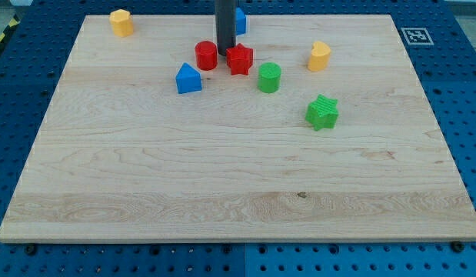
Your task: Move the blue triangle to the right side of the green circle
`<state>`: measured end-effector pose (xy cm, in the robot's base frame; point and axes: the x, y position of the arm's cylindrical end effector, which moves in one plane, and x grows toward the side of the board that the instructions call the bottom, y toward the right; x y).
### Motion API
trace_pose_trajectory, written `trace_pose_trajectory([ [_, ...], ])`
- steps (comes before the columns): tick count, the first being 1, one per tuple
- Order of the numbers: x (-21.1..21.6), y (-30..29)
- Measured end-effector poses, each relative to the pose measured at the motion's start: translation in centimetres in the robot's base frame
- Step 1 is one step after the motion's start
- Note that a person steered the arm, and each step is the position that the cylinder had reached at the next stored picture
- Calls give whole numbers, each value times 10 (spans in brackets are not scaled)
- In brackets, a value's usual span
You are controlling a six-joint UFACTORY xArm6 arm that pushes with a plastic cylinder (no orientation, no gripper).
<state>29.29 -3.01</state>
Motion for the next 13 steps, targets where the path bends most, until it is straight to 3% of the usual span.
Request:
trace_pose_trajectory([
  [4,3,-100],
  [6,65,-131],
  [8,69,-80],
  [13,132,106],
])
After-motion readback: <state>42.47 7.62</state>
